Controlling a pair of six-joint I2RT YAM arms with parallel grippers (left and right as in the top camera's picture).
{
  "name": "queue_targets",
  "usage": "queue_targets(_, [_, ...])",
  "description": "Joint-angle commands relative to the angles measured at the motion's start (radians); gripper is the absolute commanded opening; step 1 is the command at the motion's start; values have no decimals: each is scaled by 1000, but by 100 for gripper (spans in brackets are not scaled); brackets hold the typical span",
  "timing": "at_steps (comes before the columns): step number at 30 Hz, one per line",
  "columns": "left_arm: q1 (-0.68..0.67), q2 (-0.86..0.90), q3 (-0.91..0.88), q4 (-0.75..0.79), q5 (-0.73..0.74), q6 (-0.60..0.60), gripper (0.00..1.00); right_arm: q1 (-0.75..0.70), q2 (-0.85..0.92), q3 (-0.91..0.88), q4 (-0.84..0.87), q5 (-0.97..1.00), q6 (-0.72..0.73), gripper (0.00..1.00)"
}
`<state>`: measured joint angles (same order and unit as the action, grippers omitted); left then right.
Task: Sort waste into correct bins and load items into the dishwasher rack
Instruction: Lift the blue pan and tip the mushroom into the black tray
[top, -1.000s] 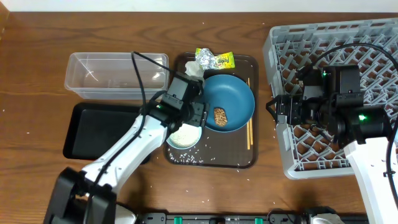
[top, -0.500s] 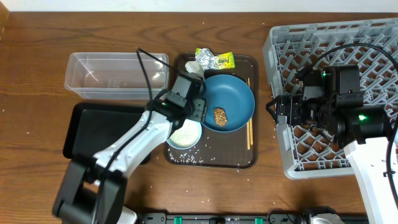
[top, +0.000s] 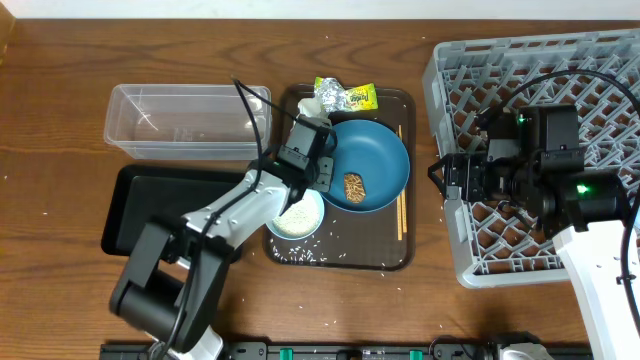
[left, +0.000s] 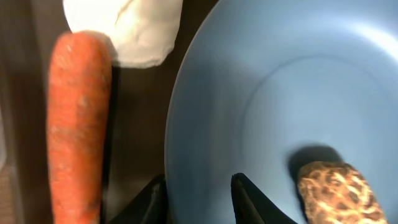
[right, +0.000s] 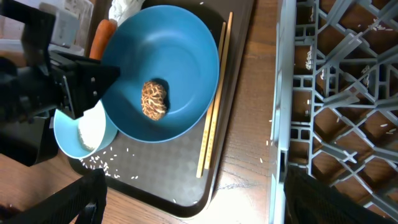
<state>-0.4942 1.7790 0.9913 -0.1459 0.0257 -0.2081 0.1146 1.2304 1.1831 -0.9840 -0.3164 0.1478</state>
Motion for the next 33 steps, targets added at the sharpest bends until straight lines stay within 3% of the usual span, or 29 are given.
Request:
queue_targets(1, [-2,35,-4,10,-11,-31,34,12,-2,5,-3,5,-6,84])
queue_targets(6, [-2,37,3,40,-7,-64,6,12,-2,4,-4,6,-6,84])
queue_targets(13, [0,15,78,13,87,-63,6,12,-2,4,-26,6,-7,84])
queue_targets(20, [2,-89,174,-112,69,-48,6,12,-2,0,-31,6,-7,84])
queue_targets(26, [19,-256,193,-262,-64,-48,6,12,-2,0,-30,6,-7,84])
queue_targets(33, [89,-485,193,-614,-418,-49,6,12,-2,0,-31,6,-8,85])
